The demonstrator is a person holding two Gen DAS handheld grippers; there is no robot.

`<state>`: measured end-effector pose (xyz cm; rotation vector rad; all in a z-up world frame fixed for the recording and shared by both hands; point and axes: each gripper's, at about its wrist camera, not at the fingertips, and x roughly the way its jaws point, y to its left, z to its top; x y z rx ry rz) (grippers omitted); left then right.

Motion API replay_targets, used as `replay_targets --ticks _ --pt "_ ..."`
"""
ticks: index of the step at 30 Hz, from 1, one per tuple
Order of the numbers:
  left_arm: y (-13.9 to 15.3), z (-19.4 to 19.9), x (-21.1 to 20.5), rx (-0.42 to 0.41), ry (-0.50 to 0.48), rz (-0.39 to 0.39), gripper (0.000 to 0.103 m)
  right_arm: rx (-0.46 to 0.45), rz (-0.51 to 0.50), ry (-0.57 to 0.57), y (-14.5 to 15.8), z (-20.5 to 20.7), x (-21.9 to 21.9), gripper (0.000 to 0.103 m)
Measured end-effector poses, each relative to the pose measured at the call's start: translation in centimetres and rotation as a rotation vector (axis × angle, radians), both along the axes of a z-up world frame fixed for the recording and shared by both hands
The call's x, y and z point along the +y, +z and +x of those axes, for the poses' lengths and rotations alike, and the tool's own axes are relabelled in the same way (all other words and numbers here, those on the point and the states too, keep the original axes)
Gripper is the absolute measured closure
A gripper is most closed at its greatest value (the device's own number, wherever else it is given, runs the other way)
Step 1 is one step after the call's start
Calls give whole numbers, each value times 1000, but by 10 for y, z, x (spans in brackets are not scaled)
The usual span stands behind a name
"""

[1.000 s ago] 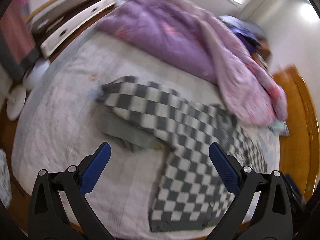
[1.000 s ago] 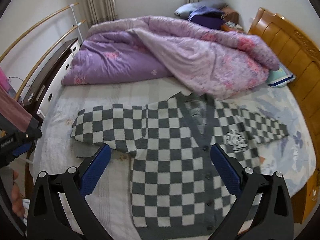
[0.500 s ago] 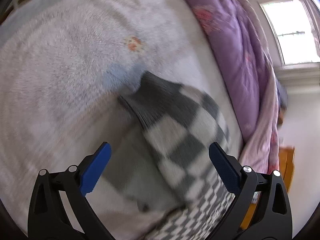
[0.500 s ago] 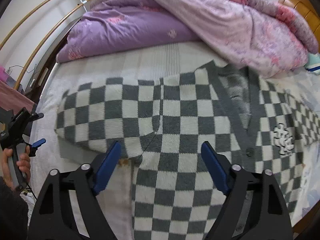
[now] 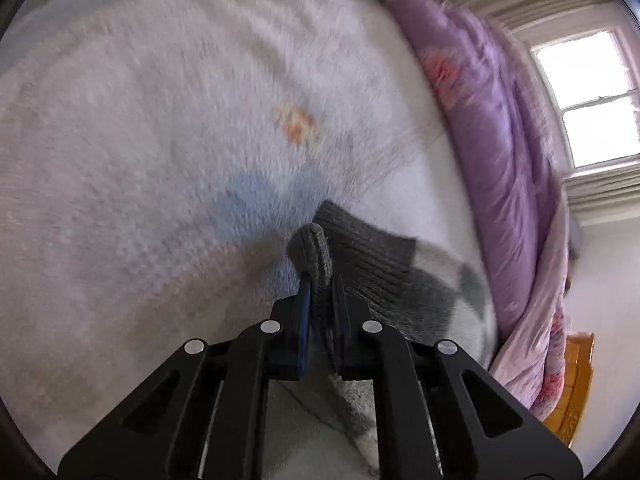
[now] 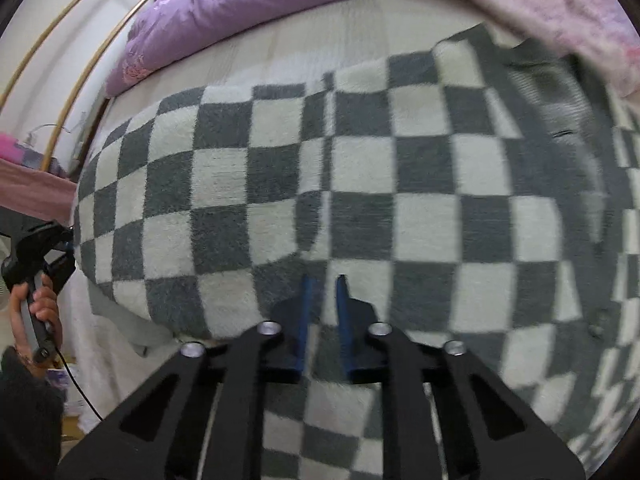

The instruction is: Fold large clothes

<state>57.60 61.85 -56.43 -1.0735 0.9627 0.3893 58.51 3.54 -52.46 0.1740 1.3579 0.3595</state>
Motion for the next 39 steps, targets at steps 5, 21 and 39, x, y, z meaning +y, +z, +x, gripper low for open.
replay_targets --ticks 5,21,39 --pt "71 -20 -12 -144 12 111 94 68 88 82 -34 7 31 101" --pt "248 30 -327 -505 -412 229 94 -45 176 7 48 -3 -147 101" --pt "22 98 -722 -63 -879 290 90 -175 -29 -801 71 -107 -676 89"
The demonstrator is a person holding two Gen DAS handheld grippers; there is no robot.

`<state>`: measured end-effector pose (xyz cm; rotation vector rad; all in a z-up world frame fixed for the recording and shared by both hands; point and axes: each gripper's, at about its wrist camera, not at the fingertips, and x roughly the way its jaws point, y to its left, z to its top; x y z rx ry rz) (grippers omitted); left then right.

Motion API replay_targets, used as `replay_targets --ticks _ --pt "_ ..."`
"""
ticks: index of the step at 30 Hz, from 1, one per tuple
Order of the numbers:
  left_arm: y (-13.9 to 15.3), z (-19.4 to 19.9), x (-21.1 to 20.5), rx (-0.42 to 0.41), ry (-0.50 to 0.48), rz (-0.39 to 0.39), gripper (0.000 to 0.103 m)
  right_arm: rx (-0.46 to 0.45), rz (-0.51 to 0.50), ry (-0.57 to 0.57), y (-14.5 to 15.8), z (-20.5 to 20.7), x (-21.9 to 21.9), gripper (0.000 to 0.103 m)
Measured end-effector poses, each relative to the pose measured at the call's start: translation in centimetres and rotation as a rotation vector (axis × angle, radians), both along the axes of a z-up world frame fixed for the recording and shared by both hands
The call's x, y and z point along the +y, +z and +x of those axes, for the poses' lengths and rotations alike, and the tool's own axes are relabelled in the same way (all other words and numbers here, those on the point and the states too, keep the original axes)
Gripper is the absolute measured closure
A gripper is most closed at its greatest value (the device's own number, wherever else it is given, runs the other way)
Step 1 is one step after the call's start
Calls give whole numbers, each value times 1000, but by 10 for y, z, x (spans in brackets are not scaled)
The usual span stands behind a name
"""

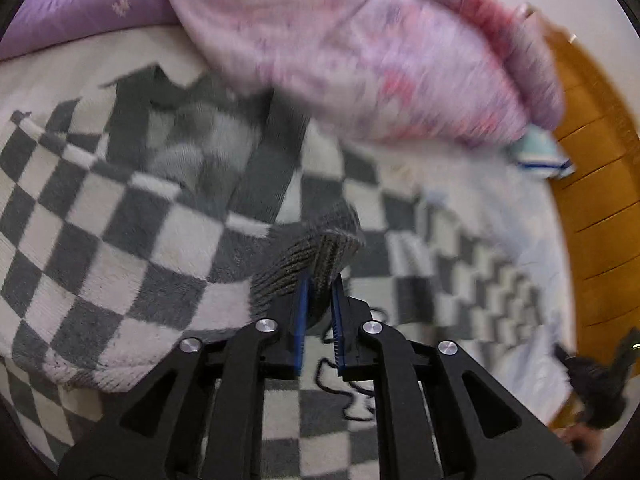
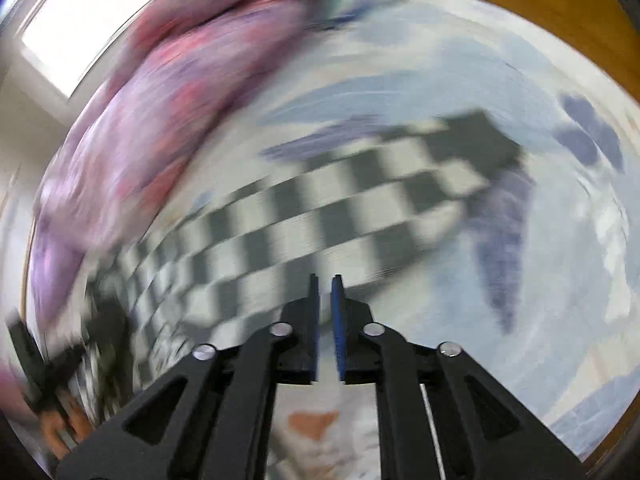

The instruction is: Fold large clothes

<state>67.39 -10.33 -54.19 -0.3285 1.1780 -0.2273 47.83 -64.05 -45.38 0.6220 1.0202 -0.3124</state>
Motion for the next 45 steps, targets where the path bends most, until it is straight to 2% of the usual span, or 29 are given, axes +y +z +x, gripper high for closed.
replay_targets --ticks 2,3,5,6,10,12,14,17,18,19,22,23,24,25,27,31,35,38,40,45 --pt "-14 3 -9 39 -5 7 82 -9 61 -114 -18 -9 -35 81" --pt "-19 6 -14 48 -4 7 78 -8 89 -155 -25 -13 -50 72" --pt "-26 4 -22 61 -20 -17 54 2 125 -223 -38 -16 -72 51" --pt "-27 0 -24 69 -37 -34 49 1 142 -257 -46 -16 -83 39" --pt "-6 -20 -16 24 -85 -88 29 -4 165 -307 -63 -12 -105 38" --pt "3 -29 -5 -13 -63 -29 25 -9 187 -315 -72 -7 -108 38" --pt "-1 -30 7 -2 -41 40 25 -28 197 -302 -79 2 -110 38" --pt "-20 -27 24 53 -11 169 25 -53 196 -264 -88 19 -105 41" --pt "-26 -25 29 70 -3 197 25 -44 188 -258 -91 25 -101 48" --pt "-30 -25 35 86 5 217 25 -40 174 -260 -94 28 -101 63" --pt "-43 -22 40 96 -15 240 25 -23 137 -275 -95 30 -99 89" --pt "-46 -21 34 92 -47 277 24 -22 119 -271 -92 30 -98 90" --pt "-49 -19 26 89 -86 323 23 3 61 -264 -85 32 -93 91" --pt "-51 -17 20 85 -108 356 23 10 -4 -248 -74 36 -84 91" --pt "-52 -15 21 102 -99 345 22 -5 -104 -214 -54 43 -66 91" --pt "-45 -14 32 109 -105 271 21 -110 -228 -117 0 59 -18 91" --pt "-19 -24 60 98 -116 153 20 -228 -310 23 56 75 54 91" --pt "7 -36 105 75 -38 96 19 -293 -341 129 84 85 117 91" --pt "24 -44 145 62 31 76 19 -343 -347 218 99 91 180 91" --pt "49 -66 233 33 142 124 19 -399 -274 422 101 97 330 92"
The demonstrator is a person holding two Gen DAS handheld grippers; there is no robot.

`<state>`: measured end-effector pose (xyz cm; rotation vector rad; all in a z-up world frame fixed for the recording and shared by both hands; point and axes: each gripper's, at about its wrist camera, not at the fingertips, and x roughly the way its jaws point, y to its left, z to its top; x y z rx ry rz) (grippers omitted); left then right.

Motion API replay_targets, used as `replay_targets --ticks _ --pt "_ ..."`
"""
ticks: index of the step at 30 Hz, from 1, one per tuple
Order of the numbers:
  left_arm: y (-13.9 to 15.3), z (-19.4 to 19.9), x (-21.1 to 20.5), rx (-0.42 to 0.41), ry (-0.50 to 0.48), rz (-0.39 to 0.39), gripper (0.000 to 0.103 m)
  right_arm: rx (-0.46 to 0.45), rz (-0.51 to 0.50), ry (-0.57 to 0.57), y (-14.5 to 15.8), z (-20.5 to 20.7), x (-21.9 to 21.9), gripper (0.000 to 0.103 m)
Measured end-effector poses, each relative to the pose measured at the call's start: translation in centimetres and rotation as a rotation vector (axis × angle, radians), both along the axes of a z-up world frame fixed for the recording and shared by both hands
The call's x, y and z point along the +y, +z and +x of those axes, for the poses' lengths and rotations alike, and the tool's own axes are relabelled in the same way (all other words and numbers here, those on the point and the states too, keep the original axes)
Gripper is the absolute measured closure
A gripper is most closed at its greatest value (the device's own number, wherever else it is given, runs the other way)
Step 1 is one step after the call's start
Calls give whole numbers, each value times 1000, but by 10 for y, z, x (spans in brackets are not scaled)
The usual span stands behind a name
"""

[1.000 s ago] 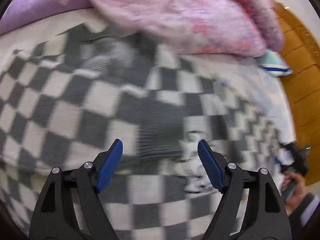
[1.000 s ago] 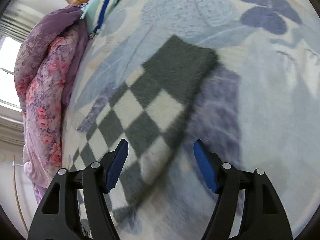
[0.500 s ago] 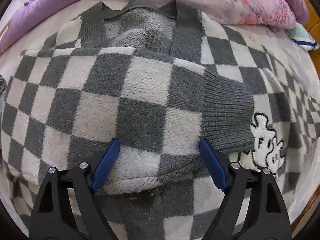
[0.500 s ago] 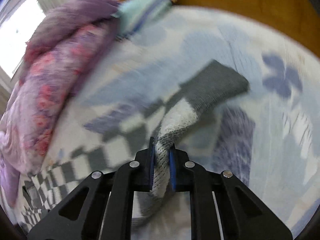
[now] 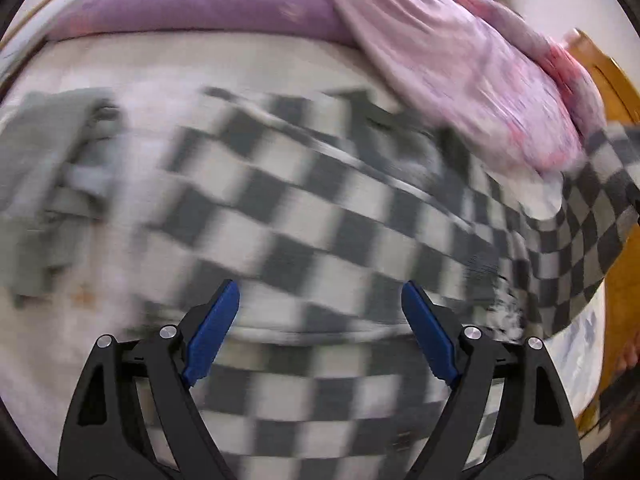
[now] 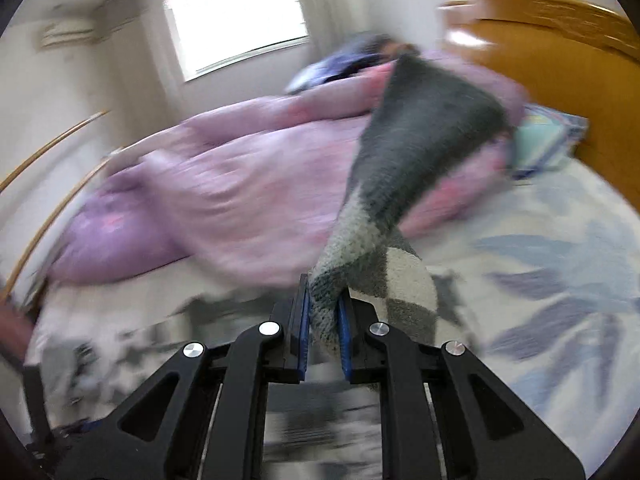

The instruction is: Fold large clothes

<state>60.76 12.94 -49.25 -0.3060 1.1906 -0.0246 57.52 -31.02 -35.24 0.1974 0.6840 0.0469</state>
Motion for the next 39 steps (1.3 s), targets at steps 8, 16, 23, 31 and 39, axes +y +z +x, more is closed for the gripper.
replay_targets --ticks 8,16,23,31,39 --pt "2 -32 106 45 123 8 19 294 -44 254 -116 5 197 85" --pt "-5 -46 135 52 173 -31 19 450 -145 365 -157 -12 226 33" --pt "5 -11 83 1 83 -59 19 368 -56 305 -107 -16 136 60" --pt "-45 51 11 88 -11 -154 19 521 69 -2 -150 15 -37 101" --pt "-72 52 16 181 33 -128 22 673 1 -12 -188 33 -55 99"
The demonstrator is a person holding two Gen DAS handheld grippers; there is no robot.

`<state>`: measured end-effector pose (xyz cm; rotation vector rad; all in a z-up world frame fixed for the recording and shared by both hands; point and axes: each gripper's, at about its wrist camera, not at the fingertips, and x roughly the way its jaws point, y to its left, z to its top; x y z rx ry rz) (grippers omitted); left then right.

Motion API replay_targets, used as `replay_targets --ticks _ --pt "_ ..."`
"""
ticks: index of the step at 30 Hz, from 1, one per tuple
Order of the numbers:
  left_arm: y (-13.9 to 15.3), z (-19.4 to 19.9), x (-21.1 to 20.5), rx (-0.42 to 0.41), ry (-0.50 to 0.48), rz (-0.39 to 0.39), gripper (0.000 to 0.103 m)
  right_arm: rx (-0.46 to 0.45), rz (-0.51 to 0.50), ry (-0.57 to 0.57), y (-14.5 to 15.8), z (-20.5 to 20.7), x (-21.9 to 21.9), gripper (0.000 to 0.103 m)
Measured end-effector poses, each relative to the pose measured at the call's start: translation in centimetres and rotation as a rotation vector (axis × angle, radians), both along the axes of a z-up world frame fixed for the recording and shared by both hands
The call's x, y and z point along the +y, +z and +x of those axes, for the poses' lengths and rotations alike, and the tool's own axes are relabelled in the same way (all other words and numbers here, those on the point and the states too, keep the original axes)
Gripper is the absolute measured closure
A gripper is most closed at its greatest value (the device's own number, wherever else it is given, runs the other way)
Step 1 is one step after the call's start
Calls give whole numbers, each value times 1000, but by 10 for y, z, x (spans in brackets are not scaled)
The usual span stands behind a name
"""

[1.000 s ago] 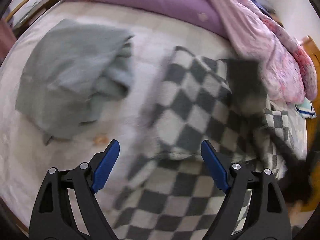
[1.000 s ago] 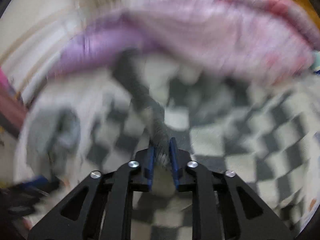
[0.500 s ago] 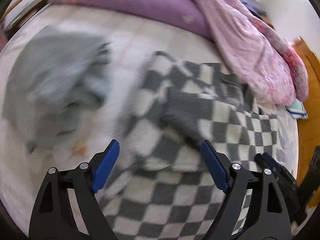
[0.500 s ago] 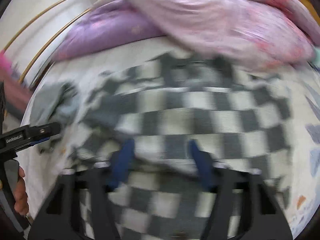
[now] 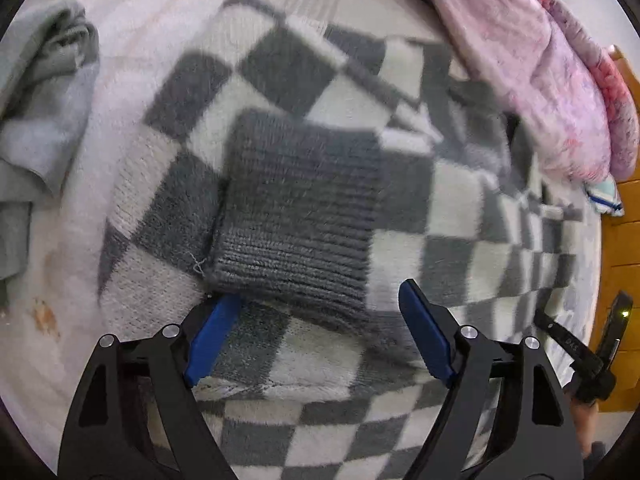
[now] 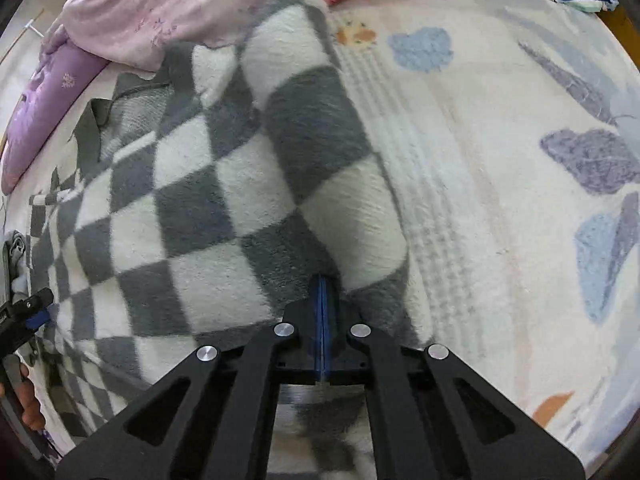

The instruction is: Fold large clothes

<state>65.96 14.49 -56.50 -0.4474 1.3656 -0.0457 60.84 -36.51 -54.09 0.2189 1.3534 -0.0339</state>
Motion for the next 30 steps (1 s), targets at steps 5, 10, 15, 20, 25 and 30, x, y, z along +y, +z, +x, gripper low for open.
replay_targets --ticks 5,10,15,20,25,30 --pt "47 21 27 -105 81 54 19 -187 26 16 58 21 4 68" --pt "45 74 66 -67 177 127 19 -208 -20 -76 63 79 -19 46" --pt "15 112 73 6 176 192 19 -117 14 -142 28 132 -32 46" --pt "-12 130 67 60 134 225 18 -45 65 -139 -1 152 -37 68" --pt "-9 129 61 2 91 160 77 -96 97 -86 -2 143 -36 83" --pt "28 106 55 -114 107 163 86 -226 97 -31 36 113 -32 84"
